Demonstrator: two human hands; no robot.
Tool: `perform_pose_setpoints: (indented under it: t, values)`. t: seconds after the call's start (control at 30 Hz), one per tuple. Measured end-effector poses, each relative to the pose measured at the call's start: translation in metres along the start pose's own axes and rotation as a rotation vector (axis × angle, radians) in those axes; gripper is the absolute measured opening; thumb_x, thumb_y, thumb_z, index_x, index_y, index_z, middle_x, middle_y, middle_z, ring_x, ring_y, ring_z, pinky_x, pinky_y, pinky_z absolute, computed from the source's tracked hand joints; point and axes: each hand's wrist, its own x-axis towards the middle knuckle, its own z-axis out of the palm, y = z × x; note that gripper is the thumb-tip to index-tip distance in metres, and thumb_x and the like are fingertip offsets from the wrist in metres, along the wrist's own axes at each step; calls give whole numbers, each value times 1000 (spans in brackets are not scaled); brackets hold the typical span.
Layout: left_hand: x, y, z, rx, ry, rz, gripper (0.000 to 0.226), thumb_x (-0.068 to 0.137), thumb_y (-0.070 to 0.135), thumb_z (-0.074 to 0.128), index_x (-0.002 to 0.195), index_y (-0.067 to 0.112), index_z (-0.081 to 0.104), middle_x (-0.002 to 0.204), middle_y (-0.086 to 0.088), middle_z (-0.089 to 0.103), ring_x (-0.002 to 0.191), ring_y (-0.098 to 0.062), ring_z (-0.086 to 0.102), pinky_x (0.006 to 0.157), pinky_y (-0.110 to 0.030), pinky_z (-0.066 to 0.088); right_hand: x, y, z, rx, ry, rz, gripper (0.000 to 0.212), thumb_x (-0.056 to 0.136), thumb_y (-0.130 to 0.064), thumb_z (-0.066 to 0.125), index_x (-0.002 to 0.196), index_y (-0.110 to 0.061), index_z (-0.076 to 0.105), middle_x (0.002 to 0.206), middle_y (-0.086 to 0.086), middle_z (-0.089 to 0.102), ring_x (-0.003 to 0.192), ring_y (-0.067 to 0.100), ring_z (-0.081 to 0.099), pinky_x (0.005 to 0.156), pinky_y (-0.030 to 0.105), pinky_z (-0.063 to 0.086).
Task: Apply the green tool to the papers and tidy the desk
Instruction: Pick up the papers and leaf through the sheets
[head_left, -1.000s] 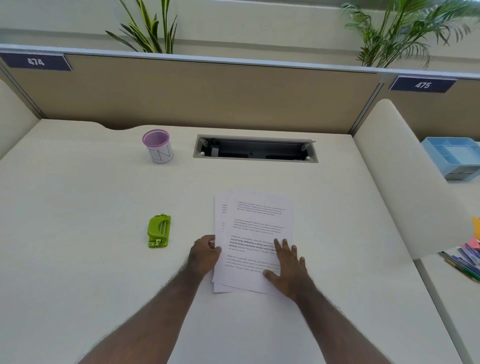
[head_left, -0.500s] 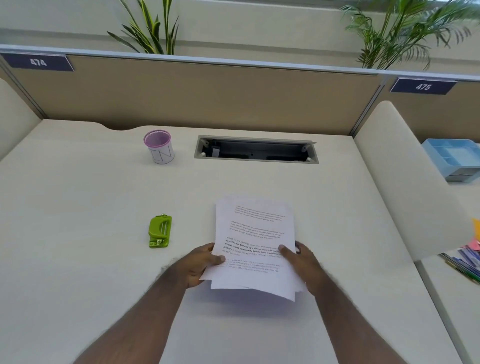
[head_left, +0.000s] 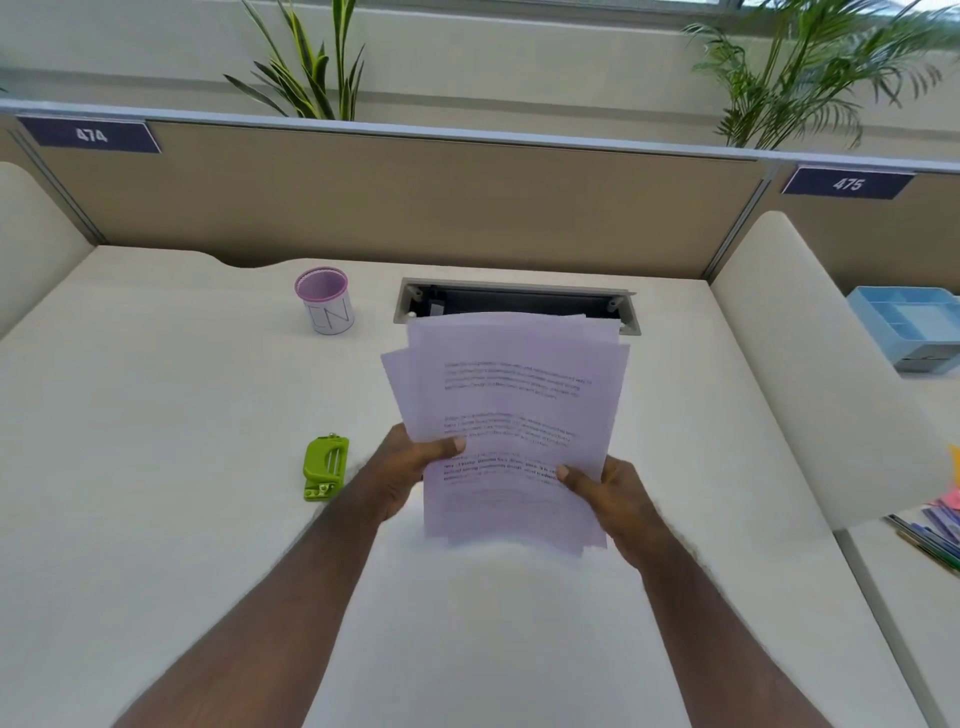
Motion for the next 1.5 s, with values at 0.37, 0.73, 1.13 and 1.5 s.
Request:
perform_pose_setpoints:
  t: [0.37, 0.73, 1.13, 1.5]
  values:
    - [0, 31, 16, 142, 26, 175, 38, 71, 20, 82, 108, 21, 74, 111, -8, 75, 103, -32, 70, 86, -45, 59, 8, -28, 4, 0, 40, -162, 31, 78, -18, 82, 108, -16, 74, 107, 3, 77, 96, 25, 73, 82, 40, 60]
    - [-1, 28, 26, 130, 33, 230, 41, 71, 20, 82, 110, 16, 73, 111, -9, 75, 101, -32, 70, 88, -42, 59, 6, -29, 6, 119, -9, -261, 40, 74, -22, 84, 112, -16, 73, 111, 8, 75, 100, 27, 71, 86, 39, 59]
    - [3, 14, 14, 177, 23, 197, 37, 74, 23, 80, 110, 22, 72, 111, -4, 76, 103, -26, 71, 87, -38, 59, 12, -21, 4, -6, 3, -218, 33, 76, -22, 81, 108, -24, 74, 106, 0, 77, 96, 23, 72, 82, 35, 61]
    - [8, 4, 21, -253, 189, 114, 27, 86, 14, 71, 113, 11, 71, 112, -13, 75, 103, -31, 72, 83, -41, 60, 5, 23, 2, 82, 303, 200, 100, 82, -37, 76, 156, -29, 8, 159, 3, 31, 140, 26, 39, 111, 48, 36]
